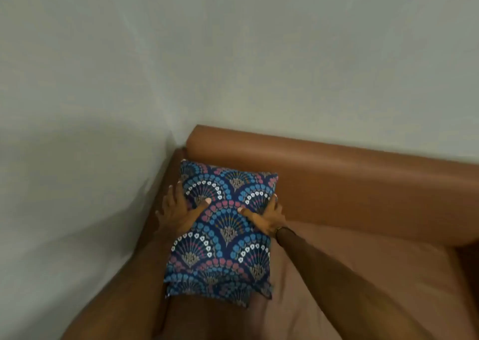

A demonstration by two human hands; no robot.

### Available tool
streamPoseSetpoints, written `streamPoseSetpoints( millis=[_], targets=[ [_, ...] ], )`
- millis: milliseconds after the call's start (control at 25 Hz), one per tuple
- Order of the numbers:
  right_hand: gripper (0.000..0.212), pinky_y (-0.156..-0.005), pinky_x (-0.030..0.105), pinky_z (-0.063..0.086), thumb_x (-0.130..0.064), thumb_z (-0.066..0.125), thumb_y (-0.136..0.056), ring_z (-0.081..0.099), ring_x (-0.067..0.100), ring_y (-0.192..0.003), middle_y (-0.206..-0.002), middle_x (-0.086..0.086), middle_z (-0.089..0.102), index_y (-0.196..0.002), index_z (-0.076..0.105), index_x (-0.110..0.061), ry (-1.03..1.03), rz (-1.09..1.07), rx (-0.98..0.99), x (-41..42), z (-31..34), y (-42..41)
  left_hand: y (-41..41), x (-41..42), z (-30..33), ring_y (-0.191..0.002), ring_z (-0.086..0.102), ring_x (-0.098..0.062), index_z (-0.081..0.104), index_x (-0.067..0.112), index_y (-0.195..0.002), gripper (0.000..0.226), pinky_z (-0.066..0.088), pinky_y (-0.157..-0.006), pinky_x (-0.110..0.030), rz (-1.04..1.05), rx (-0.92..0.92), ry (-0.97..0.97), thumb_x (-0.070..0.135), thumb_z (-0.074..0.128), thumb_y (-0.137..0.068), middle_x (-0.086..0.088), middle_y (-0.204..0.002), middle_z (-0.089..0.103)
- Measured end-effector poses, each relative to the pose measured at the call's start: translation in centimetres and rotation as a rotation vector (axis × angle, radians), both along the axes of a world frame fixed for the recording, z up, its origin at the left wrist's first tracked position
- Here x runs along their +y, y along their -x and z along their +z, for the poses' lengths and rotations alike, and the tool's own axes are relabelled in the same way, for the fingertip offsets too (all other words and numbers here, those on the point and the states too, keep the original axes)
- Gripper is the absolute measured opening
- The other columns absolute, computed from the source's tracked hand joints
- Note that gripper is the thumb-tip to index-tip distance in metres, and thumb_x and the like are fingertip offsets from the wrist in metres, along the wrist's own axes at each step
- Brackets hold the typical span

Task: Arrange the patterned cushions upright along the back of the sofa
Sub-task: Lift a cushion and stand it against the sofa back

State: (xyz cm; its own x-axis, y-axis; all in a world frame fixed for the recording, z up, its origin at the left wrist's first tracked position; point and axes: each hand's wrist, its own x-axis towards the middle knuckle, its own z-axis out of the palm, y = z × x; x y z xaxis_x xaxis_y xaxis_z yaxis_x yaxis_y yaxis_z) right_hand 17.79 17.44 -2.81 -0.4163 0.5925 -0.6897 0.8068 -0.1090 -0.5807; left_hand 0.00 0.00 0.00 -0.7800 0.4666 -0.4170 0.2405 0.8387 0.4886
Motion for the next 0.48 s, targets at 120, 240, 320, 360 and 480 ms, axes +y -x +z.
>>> streamPoseSetpoints(
  millis=[120, 240, 320, 360, 480],
  targets=[
    [0.132, -0.124, 0.061, 0.039, -0.047, 0.093, -0.078, 0.039, 0.042, -0.155, -0.173, 0.016, 0.031, -0.169, 0.005, -0.013, 0.173, -0.234, 0.096, -1.0, -2.9, 0.3, 0.7, -1.0, -3.1, -0.159, 0.028, -0.041, 0.003, 0.018, -0.169, 0.148, 0.027, -0.127, -0.062, 0.215, -0.187, -0.034, 0.077, 0.087, -0.061, -0.017, -0.175, 0.02],
    [0.117, -0.12, 0.058, 0.045, -0.04, 0.095, -0.079, 0.051, 0.039, -0.146, -0.163, 0.014, 0.044, -0.162, 0.019, -0.007, 0.238, -0.337, 0.151, -0.2, -2.1, -0.6, 2.7, -1.7, -4.7, -0.142, 0.055, -0.037, 0.027, 0.018, -0.163, 0.167, 0.049, -0.115, -0.06, 0.375, -0.263, -0.183, 0.08, 0.096, -0.025, -0.012, -0.162, 0.049],
    [0.115, -0.114, 0.058, 0.051, -0.04, 0.096, -0.078, 0.056, 0.04, -0.141, -0.158, 0.015, 0.047, -0.16, 0.023, -0.008, 0.287, -0.378, 0.201, 1.4, -0.8, -2.2, 1.6, -0.3, -1.6, -0.126, 0.066, -0.034, 0.047, 0.013, -0.152, 0.147, 0.056, -0.107, -0.055, 0.403, -0.33, -0.26, 0.07, 0.102, -0.028, -0.011, -0.146, 0.064],
    [0.114, -0.11, 0.058, 0.054, -0.041, 0.098, -0.074, 0.061, 0.04, -0.135, -0.153, 0.014, 0.052, -0.158, 0.027, -0.01, 0.316, -0.4, 0.233, 2.6, 0.0, -3.6, 0.4, 0.9, 0.3, -0.12, 0.069, -0.033, 0.054, 0.01, -0.146, 0.131, 0.058, -0.105, -0.053, 0.395, -0.365, -0.283, 0.062, 0.104, -0.036, -0.011, -0.139, 0.068],
    [0.115, -0.101, 0.06, 0.06, -0.049, 0.104, -0.059, 0.07, 0.038, -0.122, -0.139, 0.01, 0.062, -0.147, 0.036, -0.019, 0.323, -0.458, 0.303, 6.1, 2.6, -9.2, -4.3, 5.6, 4.4, -0.116, 0.069, -0.032, 0.058, 0.007, -0.142, 0.116, 0.059, -0.104, -0.053, 0.279, -0.426, -0.348, 0.051, 0.104, -0.044, -0.01, -0.133, 0.07]
  ],
)
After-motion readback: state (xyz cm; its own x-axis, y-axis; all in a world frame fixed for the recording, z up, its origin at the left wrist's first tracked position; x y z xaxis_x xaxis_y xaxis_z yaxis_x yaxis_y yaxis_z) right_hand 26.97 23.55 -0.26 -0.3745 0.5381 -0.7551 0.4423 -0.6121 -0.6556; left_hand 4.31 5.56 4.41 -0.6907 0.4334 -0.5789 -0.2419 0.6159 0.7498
